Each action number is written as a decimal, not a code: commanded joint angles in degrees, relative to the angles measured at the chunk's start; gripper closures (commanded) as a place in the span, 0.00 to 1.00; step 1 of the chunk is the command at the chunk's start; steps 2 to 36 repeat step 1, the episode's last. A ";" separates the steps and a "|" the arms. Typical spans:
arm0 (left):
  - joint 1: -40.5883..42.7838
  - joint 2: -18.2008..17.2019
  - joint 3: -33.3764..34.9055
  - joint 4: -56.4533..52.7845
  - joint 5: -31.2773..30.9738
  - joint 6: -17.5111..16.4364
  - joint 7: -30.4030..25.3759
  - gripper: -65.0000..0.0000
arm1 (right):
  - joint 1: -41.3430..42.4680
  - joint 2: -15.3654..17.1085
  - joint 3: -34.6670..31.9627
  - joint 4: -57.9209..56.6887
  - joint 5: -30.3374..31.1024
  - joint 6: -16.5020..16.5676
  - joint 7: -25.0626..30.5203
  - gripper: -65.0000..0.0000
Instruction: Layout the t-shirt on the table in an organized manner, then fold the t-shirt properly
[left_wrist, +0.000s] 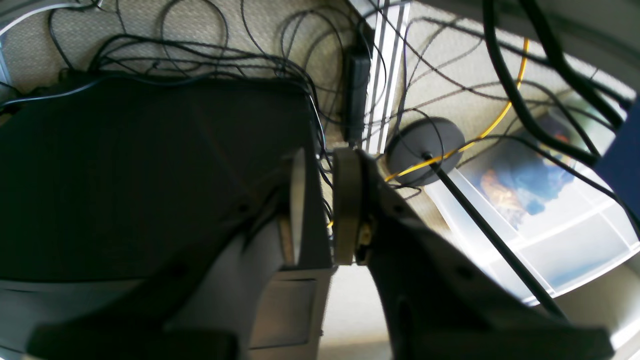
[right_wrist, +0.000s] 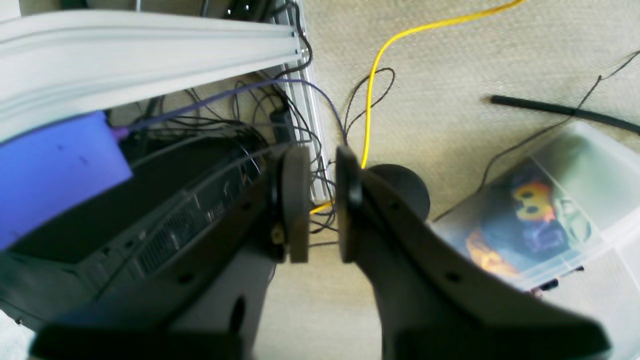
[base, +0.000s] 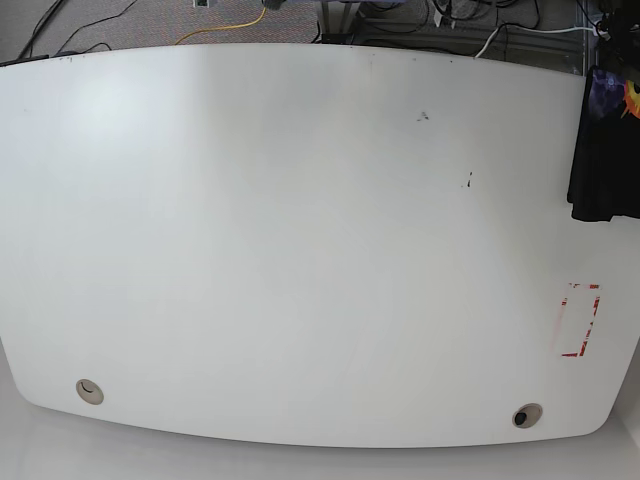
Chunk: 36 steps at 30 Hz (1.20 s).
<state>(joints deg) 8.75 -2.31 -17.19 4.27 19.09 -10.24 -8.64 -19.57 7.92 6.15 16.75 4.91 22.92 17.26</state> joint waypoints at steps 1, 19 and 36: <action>0.08 -0.20 0.00 -0.10 0.29 0.44 -0.10 0.86 | -0.16 -0.93 0.05 0.08 0.24 0.07 0.11 0.86; 0.08 -0.20 0.00 -0.10 0.29 0.44 -0.10 0.86 | -0.16 -0.93 0.05 0.08 0.24 0.07 0.11 0.86; 0.08 -0.20 0.00 -0.10 0.29 0.44 -0.10 0.86 | -0.16 -0.93 0.05 0.08 0.24 0.07 0.11 0.86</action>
